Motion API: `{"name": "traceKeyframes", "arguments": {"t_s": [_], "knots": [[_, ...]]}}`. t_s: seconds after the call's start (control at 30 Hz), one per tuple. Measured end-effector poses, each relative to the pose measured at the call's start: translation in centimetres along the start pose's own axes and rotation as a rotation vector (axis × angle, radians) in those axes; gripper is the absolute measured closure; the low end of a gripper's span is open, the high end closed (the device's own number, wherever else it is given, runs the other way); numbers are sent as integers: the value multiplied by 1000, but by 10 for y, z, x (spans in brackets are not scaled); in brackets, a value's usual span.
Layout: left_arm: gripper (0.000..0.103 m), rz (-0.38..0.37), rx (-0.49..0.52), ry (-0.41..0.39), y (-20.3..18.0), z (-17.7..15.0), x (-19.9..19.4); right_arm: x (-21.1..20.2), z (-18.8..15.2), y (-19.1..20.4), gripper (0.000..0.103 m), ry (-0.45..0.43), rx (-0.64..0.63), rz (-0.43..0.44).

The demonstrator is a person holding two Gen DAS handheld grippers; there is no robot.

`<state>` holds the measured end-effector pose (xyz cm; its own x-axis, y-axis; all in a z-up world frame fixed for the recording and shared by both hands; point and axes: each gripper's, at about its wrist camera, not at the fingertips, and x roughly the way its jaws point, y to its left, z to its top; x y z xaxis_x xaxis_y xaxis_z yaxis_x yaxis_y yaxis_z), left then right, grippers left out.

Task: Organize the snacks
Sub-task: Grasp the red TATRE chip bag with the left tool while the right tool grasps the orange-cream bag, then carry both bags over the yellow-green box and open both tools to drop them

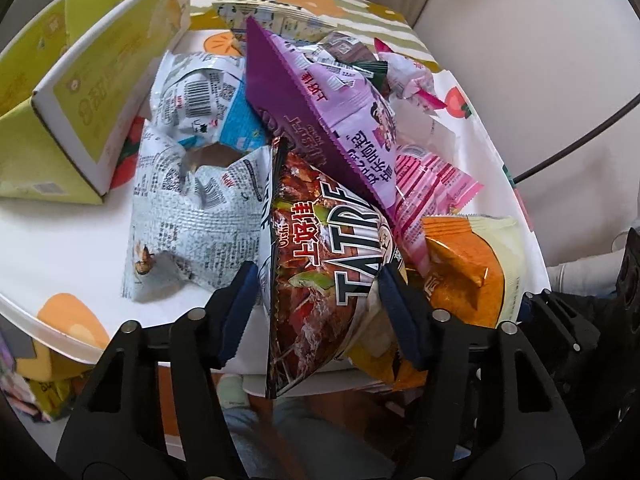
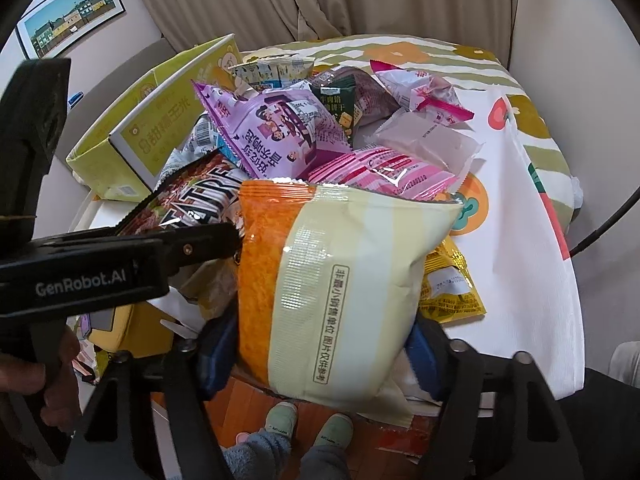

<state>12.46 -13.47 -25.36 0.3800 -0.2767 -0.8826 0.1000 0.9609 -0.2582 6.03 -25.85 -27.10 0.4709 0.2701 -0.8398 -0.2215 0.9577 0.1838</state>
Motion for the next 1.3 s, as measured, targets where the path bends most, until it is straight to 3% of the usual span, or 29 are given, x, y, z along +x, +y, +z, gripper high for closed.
{"name": "traceKeyframes", "arguments": {"t_s": [0.07, 0.47, 0.73, 1.03, 1.3], "knots": [[51, 6, 11, -6, -1, -1, -3, -1, 0, 1, 40, -2, -3, -2], [52, 29, 58, -68, -11, 2, -40, -31, 12, 1, 42, -57, 14, -36], [52, 20, -6, -191, 5, 16, -102, -69, 42, 12, 42, -128, -15, -49], [52, 57, -62, -345, 75, 62, -169, -86, 107, 66, 42, -208, -90, -24], [52, 109, -75, -378, 173, 108, -202, -60, 167, 154, 42, -246, -141, 21]]}}
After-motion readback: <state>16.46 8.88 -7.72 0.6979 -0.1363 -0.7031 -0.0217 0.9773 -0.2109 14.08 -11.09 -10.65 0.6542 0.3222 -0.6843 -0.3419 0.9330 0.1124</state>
